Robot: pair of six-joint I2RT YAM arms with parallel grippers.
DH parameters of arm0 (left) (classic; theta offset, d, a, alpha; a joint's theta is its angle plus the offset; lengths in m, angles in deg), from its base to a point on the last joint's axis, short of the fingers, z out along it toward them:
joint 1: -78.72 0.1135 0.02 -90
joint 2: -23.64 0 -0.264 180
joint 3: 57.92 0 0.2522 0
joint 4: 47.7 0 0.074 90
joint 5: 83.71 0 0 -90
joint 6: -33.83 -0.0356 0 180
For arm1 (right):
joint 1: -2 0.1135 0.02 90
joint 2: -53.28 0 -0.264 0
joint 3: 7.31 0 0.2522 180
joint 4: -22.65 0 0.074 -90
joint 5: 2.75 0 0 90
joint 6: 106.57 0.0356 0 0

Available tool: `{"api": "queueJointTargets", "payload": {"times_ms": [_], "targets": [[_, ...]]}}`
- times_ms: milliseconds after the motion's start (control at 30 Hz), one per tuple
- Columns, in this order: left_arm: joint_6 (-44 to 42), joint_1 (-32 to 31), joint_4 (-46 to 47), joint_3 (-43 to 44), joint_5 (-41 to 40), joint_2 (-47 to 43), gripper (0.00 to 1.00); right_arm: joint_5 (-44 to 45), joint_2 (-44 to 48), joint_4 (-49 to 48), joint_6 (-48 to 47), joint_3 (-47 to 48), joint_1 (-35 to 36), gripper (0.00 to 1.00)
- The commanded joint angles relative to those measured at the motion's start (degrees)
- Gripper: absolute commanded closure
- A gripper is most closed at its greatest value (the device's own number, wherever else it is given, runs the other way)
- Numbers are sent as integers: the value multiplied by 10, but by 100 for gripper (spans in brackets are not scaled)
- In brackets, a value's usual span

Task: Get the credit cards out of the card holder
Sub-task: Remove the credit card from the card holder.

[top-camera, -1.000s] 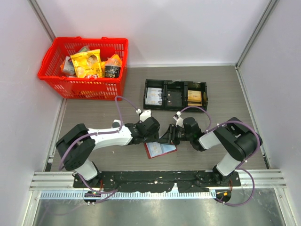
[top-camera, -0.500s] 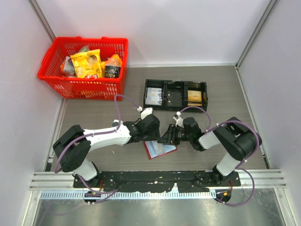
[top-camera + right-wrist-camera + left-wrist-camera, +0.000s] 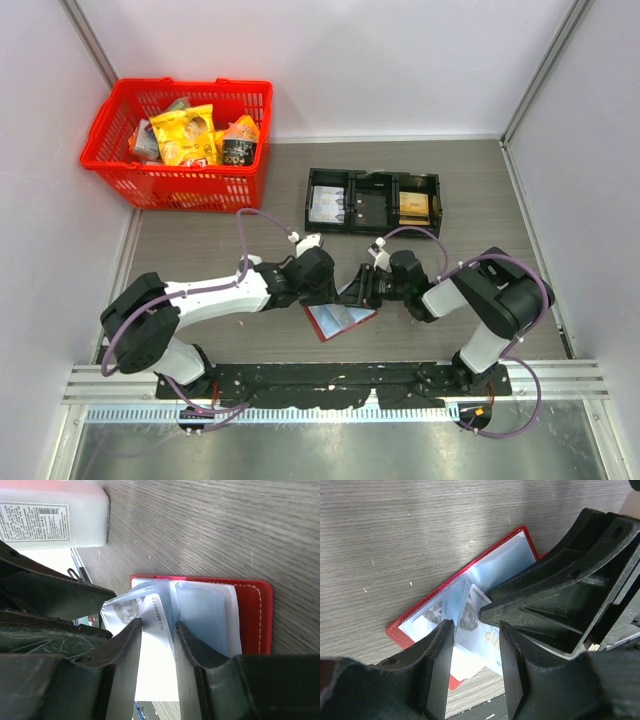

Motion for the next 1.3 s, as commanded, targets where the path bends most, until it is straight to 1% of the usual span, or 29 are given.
{"api": "queueJointTargets", "payload": {"times_ms": [0,200,267,333,400,500,567,700,767,900,933,1067,1267], "targets": [[29,-3,39,-13,24,-26,56,-3,-17,-13,1,-12,-3,63],[35,0,44,-33,11,-37,57,-7,-15,-22,7,-17,-6,63],[25,0,32,-28,-5,-32,60,-9,-14,-26,8,-18,-7,63],[3,0,1,-9,-18,-17,59,-7,-11,-26,8,-19,-7,63],[-17,0,-23,27,-20,0,54,-5,-12,-26,9,-20,-8,63],[-22,-1,-23,46,-12,1,36,2,-10,-23,12,-23,-8,63],[-13,-4,-14,43,-13,-12,30,9,-5,-14,10,-22,-9,63],[34,-18,1,16,-22,-41,19,25,1,7,7,-22,-8,63],[55,-28,3,2,-26,-50,18,30,2,12,6,-21,-9,65],[99,-37,21,-38,-37,-73,18,31,-1,13,6,-21,-9,66],[112,-37,32,-48,-38,-79,19,31,-1,14,6,-21,-9,66],[140,-37,64,-82,-39,-84,29,29,-1,14,4,-20,-9,66],[146,-37,97,-87,-16,-53,46,21,-1,8,5,-20,-9,66]]}}
